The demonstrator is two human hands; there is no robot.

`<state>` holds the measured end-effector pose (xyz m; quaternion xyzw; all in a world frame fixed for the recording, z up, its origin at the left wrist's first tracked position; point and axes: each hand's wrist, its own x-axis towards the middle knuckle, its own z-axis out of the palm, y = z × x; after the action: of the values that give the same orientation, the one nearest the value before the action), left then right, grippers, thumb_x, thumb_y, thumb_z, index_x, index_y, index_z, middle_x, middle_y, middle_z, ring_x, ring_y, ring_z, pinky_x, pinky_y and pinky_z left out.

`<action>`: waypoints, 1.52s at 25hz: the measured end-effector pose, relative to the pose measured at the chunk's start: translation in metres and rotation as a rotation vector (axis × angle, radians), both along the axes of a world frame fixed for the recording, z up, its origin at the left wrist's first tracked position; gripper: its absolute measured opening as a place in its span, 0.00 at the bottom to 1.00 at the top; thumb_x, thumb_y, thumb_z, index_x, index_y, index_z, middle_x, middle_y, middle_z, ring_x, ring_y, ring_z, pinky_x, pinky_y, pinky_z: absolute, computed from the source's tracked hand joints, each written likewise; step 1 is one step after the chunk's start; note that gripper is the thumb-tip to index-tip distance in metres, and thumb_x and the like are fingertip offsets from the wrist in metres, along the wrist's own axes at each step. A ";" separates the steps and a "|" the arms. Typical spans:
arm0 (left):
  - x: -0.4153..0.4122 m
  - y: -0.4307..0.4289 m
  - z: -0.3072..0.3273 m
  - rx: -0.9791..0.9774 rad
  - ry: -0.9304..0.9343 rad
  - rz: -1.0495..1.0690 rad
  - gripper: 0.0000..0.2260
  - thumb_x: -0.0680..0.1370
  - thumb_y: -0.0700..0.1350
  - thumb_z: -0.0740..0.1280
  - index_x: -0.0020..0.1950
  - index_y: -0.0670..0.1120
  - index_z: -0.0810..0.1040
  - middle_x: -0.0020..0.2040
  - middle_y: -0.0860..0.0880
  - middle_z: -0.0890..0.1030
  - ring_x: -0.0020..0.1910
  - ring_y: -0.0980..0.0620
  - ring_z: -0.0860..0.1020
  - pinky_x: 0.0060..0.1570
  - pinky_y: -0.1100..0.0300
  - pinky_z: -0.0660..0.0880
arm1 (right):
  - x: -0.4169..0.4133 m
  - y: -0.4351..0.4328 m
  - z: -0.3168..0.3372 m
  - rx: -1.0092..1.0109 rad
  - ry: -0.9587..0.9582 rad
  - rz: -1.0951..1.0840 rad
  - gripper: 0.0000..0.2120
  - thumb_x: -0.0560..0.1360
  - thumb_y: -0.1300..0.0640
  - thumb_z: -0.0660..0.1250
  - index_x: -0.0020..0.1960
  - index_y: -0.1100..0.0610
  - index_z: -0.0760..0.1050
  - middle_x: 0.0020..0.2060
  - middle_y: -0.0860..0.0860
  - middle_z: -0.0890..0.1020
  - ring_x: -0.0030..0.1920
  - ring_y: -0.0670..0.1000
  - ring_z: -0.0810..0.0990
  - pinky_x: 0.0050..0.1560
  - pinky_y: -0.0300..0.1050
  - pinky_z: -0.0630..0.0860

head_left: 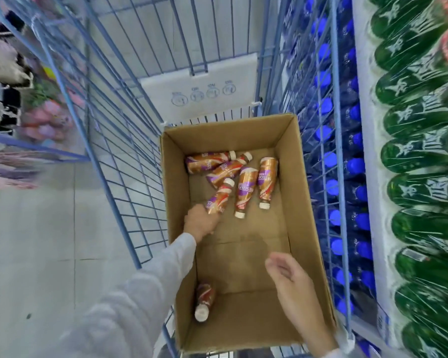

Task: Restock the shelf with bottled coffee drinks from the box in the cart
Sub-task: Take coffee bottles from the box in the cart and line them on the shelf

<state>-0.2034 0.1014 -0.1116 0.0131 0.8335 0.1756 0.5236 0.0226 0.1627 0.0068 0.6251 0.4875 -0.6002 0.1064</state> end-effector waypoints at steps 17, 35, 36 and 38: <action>0.023 -0.105 0.163 0.190 -0.046 0.651 0.28 0.52 0.65 0.76 0.50 0.59 0.79 0.40 0.67 0.83 0.45 0.54 0.83 0.28 0.72 0.75 | -0.248 0.056 -0.187 -0.083 -0.135 -0.262 0.32 0.80 0.43 0.65 0.76 0.63 0.66 0.70 0.57 0.75 0.68 0.61 0.75 0.55 0.46 0.67; 0.051 -0.114 0.293 0.627 -0.235 0.162 0.23 0.62 0.59 0.82 0.53 0.50 0.86 0.48 0.52 0.88 0.44 0.52 0.87 0.38 0.64 0.81 | -0.010 -0.094 0.147 0.057 0.391 -0.611 0.38 0.61 0.40 0.79 0.66 0.50 0.70 0.54 0.49 0.86 0.54 0.52 0.86 0.58 0.55 0.81; 0.062 -0.114 0.301 0.640 -0.249 0.111 0.23 0.61 0.60 0.82 0.51 0.53 0.87 0.47 0.53 0.88 0.44 0.52 0.87 0.38 0.64 0.81 | 0.004 -0.102 0.160 0.074 0.380 -0.618 0.41 0.59 0.38 0.79 0.67 0.49 0.69 0.55 0.49 0.86 0.55 0.53 0.86 0.60 0.58 0.80; 0.088 -0.112 0.318 0.687 -0.291 0.023 0.18 0.60 0.59 0.83 0.48 0.60 0.87 0.46 0.52 0.88 0.44 0.52 0.87 0.37 0.64 0.81 | 0.034 -0.118 0.180 0.125 0.399 -0.677 0.42 0.58 0.38 0.79 0.67 0.49 0.69 0.54 0.49 0.86 0.53 0.54 0.87 0.57 0.58 0.81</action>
<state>-0.1153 -0.0102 0.2066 0.1533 0.6430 0.4510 0.5998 0.0562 0.0450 0.1870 0.6269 0.3008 -0.6800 -0.2326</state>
